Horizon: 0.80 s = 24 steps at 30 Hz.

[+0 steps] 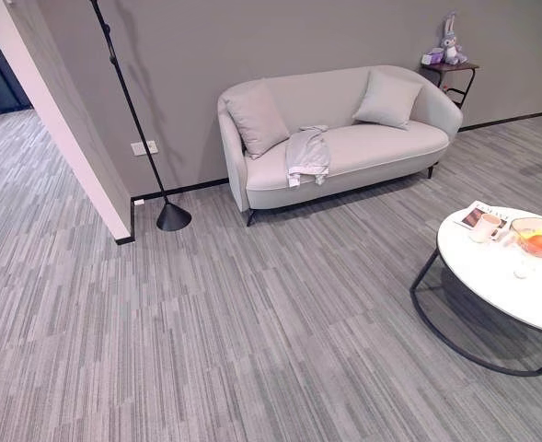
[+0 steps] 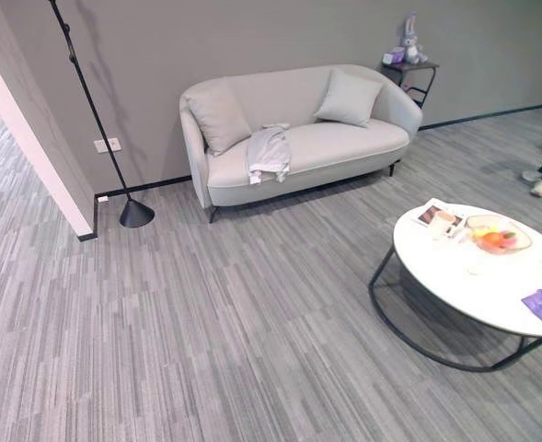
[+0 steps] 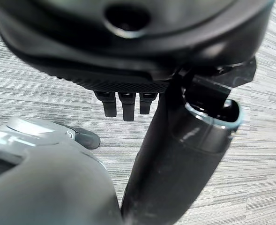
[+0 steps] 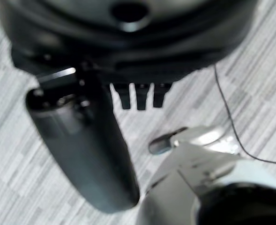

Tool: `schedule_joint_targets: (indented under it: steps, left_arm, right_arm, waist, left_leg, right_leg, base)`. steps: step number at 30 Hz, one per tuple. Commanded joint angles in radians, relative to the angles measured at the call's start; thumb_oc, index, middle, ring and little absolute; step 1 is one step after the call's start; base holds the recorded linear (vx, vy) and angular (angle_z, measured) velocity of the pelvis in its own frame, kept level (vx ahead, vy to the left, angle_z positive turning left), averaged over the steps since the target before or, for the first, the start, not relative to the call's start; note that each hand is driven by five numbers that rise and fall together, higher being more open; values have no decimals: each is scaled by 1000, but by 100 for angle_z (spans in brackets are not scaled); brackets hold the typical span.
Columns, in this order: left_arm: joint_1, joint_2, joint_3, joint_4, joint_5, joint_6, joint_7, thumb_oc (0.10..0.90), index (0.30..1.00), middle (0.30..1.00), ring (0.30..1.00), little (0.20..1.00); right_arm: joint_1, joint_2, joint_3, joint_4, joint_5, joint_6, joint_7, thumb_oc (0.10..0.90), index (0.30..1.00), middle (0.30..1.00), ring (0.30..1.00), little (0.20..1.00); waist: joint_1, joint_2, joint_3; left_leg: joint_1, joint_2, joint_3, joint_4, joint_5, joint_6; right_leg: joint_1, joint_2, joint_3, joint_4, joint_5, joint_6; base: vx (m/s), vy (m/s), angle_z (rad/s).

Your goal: Hang the clothes on the sofa on the clothes rack.

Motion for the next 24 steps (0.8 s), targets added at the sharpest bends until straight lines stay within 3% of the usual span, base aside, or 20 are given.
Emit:
schedule_joint_targets:
  steps: [1,3,5,7,10,11,14,17,18,19,22,23,24]
  left_arm:
    - [-58,-73,-36,40,32,-42,-6,800,900,900,900,900]
    - [-60,-76,-45,32,35,-40,-9,800,900,900,900,900]
    - [-70,-73,-55,20,32,-39,-8,800,900,900,900,900]
    - [-75,-75,-62,14,34,-39,-7,800,900,900,900,900]
    - [-83,-74,-60,18,43,-34,-7,800,900,900,900,900]
    - [-75,-73,-53,29,47,-30,-4,800,900,900,900,900]
    - [-75,-64,-41,42,52,-35,-3,800,900,900,900,900]
    - [-83,-64,-48,50,57,-43,5,800,900,900,900,900]
    - [-83,-64,-48,50,57,-43,5,800,900,900,900,900]
    - [-84,-62,-50,52,65,-49,11,800,900,900,900,900]
    - [-84,-53,-47,53,72,-51,13,800,900,900,900,900]
    - [-78,-51,-47,58,80,-52,17,800,900,900,900,900]
    - [-82,-48,-47,54,79,-54,23,800,900,900,900,900]
  right_arm:
    - [-42,-35,-16,74,-36,-19,5,800,900,900,900,900]
    - [-47,-45,-24,74,-38,-18,6,800,900,900,900,900]
    - [-65,-50,-29,68,-39,-19,6,800,900,900,900,900]
    - [-72,-54,-32,70,-53,-18,6,800,900,900,900,900]
    - [-79,-63,-42,61,-64,-13,16,800,900,900,900,900]
    - [-72,-61,-58,48,-51,-16,10,800,900,900,900,900]
    - [-76,-59,-69,38,-26,-23,3,800,900,900,900,900]
    - [-95,-59,-83,49,11,-23,0,800,900,900,900,900]
    - [-95,-59,-83,49,11,-23,0,800,900,900,900,900]
    - [-95,-51,-82,46,8,-19,6,800,900,900,900,900]
    - [-79,-46,-79,46,-4,-14,11,800,900,900,900,900]
    - [-76,-39,-65,44,-19,-17,11,800,900,900,900,900]
    - [-81,-44,-56,46,-28,-15,9,800,900,900,900,900]
  waist:
    - [2,-1,-20]
    - [0,7,-13]
    - [-3,19,11]
    - [-2,31,28]
    - [-18,60,75]
    - [-21,68,78]
    - [-25,64,71]
    - [-45,51,71]
    - [-45,51,71]
    - [-52,46,66]
    - [-50,29,52]
    - [-49,17,43]
    - [-50,24,31]
  left_leg:
    - [-13,15,-36,-16,-33,-22]
    - [-14,8,-39,-9,-38,-11]
    - [-34,7,-34,11,-43,4]
    - [-36,0,-35,19,-54,21]
    - [11,0,-29,-2,-61,46]
    - [49,2,-30,-22,-73,42]
    - [70,19,-45,-24,-103,17]
    - [115,36,-78,-24,-148,-16]
    - [115,36,-78,-24,-148,-16]
    - [162,64,-89,-24,-187,-37]
    - [193,82,-108,-24,-214,-48]
    - [213,103,-106,-24,-214,-57]
    - [219,159,-116,-24,-182,-71]
  right_leg:
    - [-23,-87,-31,4,11,115]
    - [-31,-94,-35,32,5,116]
    - [-103,-99,-35,155,-23,116]
    - [-177,-113,-55,308,-25,149]
    - [-326,-162,-85,603,86,218]
    - [-364,-218,-135,630,120,226]
    - [-365,-245,-164,423,87,197]
    - [-392,-258,-73,141,169,216]
    - [-392,-258,-73,141,169,216]
    - [-422,-280,-28,68,217,240]
    - [-410,-281,-32,50,238,246]
    - [-406,-274,-46,87,238,239]
    - [-423,-243,-45,132,220,227]
  base:
    - [25,94,0]
    - [-5,94,2]
    - [-76,104,0]
    - [-61,149,-6]
    - [31,168,-6]
    - [225,36,16]
    - [281,-147,15]
    - [314,-198,-6]
    - [453,-239,0]
    - [430,-238,5]
    - [398,-267,30]
    - [338,-324,36]
    - [491,-482,34]
